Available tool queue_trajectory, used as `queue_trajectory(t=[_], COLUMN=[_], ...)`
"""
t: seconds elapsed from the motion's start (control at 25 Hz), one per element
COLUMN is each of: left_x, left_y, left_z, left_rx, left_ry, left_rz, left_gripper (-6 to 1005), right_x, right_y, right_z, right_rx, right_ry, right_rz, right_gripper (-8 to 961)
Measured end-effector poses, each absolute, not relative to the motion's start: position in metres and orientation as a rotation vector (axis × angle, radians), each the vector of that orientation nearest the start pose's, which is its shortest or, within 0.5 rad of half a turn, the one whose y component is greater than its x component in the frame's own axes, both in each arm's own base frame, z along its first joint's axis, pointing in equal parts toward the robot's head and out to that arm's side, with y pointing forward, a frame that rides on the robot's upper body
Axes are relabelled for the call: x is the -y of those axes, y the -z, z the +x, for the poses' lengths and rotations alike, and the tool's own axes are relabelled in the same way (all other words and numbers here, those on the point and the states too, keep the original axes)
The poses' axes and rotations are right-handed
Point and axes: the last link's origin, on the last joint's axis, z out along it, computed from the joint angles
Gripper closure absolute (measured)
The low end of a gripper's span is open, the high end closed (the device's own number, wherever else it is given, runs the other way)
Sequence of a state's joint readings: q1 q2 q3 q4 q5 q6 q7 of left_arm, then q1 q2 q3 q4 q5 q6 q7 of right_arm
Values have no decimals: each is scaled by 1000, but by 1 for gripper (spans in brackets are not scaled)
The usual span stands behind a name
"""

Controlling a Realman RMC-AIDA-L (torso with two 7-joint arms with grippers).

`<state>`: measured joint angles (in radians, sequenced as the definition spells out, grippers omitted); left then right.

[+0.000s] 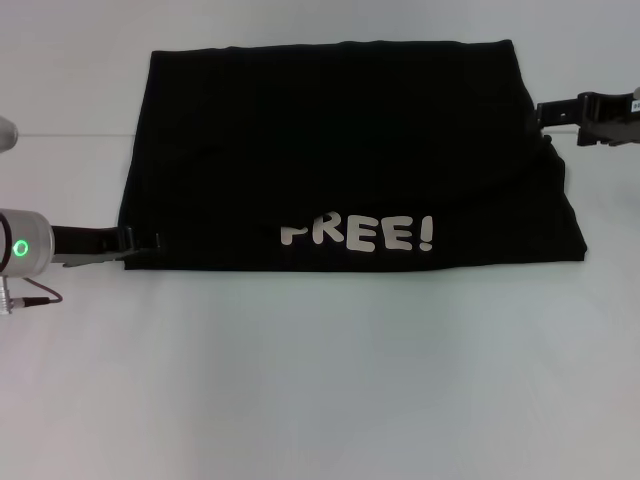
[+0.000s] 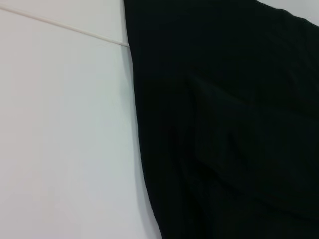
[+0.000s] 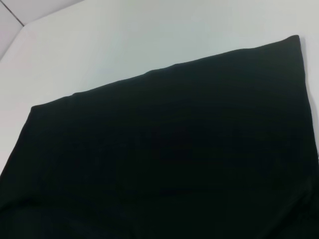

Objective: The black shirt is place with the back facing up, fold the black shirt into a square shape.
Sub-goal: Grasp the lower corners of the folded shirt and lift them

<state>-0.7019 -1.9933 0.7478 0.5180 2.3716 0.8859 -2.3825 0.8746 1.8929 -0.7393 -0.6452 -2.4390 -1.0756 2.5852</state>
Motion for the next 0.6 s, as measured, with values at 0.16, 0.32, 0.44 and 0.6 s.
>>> queue_trajectory(t=[0.16,0.32,0.44,0.6], left_x=[-415,-414,-414,-414], left_y=[-17,-17,-17,-16], left_z=[-317,-317,-317,-316], left_rx=[1582,1585,1589,1599], left_ry=[249,247,248,248], left_rz=[-1928,-1929,-1926,-1928], left_gripper=[484,494,608,750], right_x=[-469,-468,-468,-467], right_y=[-82,-83,-83,-83], right_z=[239,241,241,239], right_rx=[-1509,-1515,-1518,-1522], right_ry=[-307,-308,-308,-303], right_rz=[-1999,-1996,-1997,-2012], right_gripper=[56,62,65,71])
